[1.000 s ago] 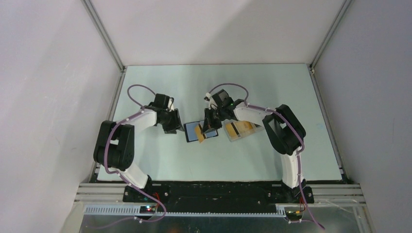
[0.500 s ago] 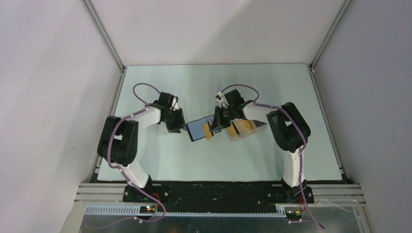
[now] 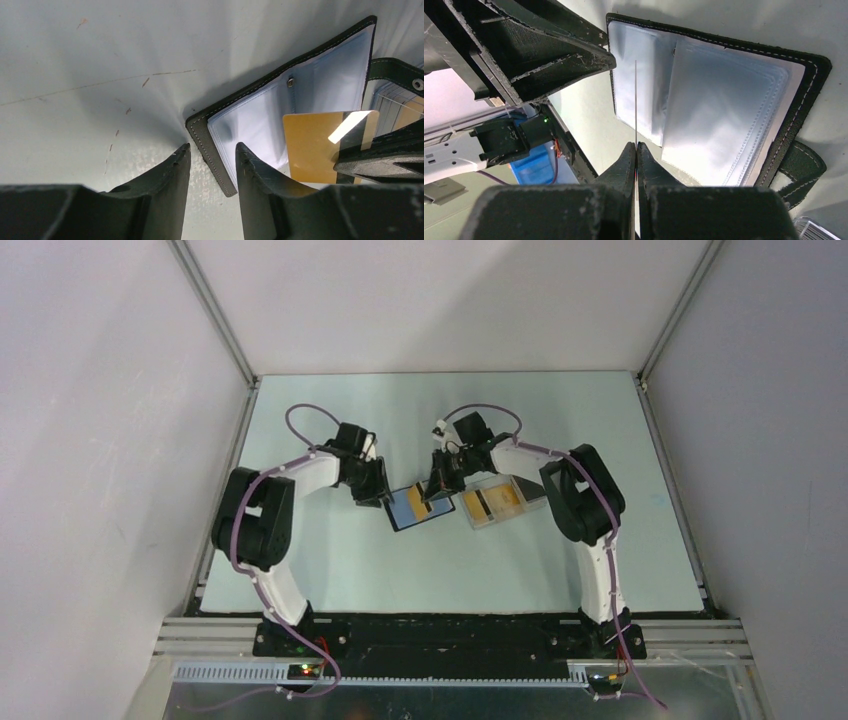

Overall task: Put the credit cards into the card holder
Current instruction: Insert the credit card into the card holder.

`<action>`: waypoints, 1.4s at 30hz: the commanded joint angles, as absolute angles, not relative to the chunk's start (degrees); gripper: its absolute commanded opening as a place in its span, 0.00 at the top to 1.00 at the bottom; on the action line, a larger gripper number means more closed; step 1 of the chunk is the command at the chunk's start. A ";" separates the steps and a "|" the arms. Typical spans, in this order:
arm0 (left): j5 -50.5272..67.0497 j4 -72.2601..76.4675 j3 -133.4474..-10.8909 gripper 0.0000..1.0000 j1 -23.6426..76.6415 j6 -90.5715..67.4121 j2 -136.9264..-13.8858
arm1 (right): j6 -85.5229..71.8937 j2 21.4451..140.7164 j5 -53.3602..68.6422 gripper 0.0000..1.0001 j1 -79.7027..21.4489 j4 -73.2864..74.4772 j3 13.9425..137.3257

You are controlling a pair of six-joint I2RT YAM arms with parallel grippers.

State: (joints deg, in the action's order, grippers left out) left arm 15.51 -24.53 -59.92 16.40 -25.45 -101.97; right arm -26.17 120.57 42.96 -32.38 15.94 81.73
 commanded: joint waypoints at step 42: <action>10.38 -30.00 -53.59 0.59 17.48 -22.22 -94.02 | -22.37 126.99 50.73 1.00 -38.75 33.22 93.41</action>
